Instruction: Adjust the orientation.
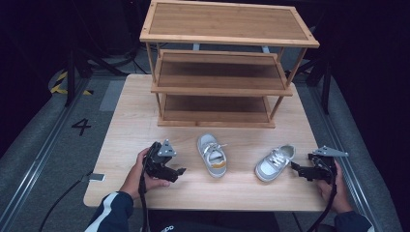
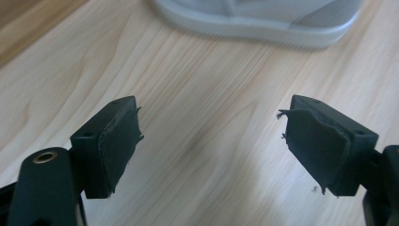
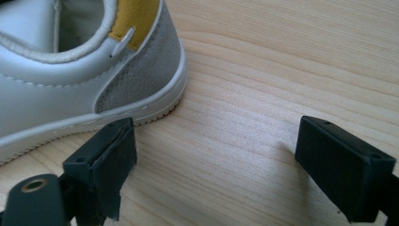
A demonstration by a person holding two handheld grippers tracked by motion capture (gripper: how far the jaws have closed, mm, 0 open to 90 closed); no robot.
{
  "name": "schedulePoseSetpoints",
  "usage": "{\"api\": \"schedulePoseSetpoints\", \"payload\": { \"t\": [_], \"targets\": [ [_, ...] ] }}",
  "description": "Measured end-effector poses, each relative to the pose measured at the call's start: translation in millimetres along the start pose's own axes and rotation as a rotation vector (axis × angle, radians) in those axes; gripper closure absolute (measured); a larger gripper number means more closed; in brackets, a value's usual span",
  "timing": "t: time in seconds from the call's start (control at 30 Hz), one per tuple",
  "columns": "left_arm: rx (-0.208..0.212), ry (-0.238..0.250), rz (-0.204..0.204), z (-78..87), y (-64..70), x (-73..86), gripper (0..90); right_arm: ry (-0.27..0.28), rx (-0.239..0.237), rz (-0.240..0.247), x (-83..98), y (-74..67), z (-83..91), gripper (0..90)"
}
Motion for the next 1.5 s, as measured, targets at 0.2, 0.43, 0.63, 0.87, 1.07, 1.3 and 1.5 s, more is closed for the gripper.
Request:
{"api": "schedulePoseSetpoints", "payload": {
  "t": [0.2,0.43,0.63,0.87,1.07,1.3,1.5],
  "targets": [
    [0.056,0.022,-0.081,-5.1,13.7,-28.6,25.1,-0.001,-0.001,-0.001,0.0,0.0,0.1,13.2],
    [0.1,0.077,-0.14,-5.5,25.9,-53.0,30.7,-0.001,-0.001,0.0,0.1,-0.2,0.0,13.3],
    [0.135,0.082,-0.198,-14.7,41.4,-72.7,32.3,-0.001,-0.001,0.0,0.1,-0.2,0.1,13.3],
    [0.158,0.052,-0.241,-34.6,47.8,-85.3,33.6,-0.001,-0.002,0.0,0.1,-0.2,0.1,13.3],
    [0.19,0.034,-0.25,-52.2,47.9,-92.2,34.1,-0.001,-0.001,0.0,0.1,-0.2,0.1,13.3],
    [0.221,-0.016,-0.231,-74.8,46.1,-89.3,44.3,0.0,-0.002,0.0,0.1,-0.3,0.1,13.5],
    [0.233,-0.047,-0.232,-77.1,39.9,-86.8,53.8,-0.002,-0.007,0.0,0.4,-0.6,0.5,13.6]
  ]
}}
Point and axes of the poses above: each handheld gripper's, and its own axes: z roughly backward along the jaws, x roughly out of its underside, y roughly to its right, the point moved 1 cm from there along -z, roughly forward along the jaws, and after that the axes turned 14 degrees about -z, right-handed, at the moved point
